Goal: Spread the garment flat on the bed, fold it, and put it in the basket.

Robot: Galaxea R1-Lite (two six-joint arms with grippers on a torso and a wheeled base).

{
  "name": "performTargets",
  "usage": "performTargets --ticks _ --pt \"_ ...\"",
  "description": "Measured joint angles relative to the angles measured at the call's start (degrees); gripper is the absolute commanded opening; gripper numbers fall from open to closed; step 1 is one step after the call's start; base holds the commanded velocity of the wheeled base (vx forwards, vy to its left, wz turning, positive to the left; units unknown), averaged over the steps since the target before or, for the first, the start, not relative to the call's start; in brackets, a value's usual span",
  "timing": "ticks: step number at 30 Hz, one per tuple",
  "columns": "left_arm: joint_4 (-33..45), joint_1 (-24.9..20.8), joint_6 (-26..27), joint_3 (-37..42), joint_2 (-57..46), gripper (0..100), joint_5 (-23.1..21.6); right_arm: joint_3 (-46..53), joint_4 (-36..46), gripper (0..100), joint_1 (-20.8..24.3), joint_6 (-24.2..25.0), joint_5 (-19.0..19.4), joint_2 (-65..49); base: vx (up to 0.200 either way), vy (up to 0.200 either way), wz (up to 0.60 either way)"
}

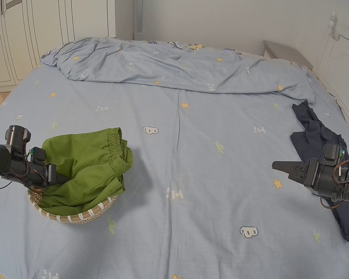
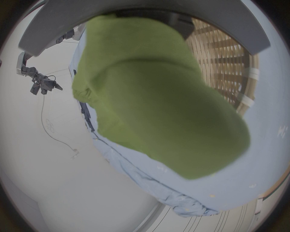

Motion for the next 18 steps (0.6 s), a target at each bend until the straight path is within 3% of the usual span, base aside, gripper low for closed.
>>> performTargets --ticks 6,15,16,18 --pt "-0.15 -1.44 1.89 -0.37 3.50 0 7.56 0.11 0.00 100 0.09 0.00 0.00 0.00 0.000 0.000 0.00" --pt "0.13 -2.89 2.00 1.15 0.15 0 8.68 0.11 0.00 100 0.17 -0.02 0.00 0.00 0.000 0.000 0.00" --pt "0.16 -3.04 2.02 1.48 -0.82 100 8.68 0.11 -0.02 100 0.17 -0.02 0.00 0.00 0.000 0.000 0.00" --pt "0.16 -3.22 2.05 2.01 -2.65 100 8.66 0.11 0.00 100 0.20 -0.02 0.00 0.00 0.000 0.000 0.00"
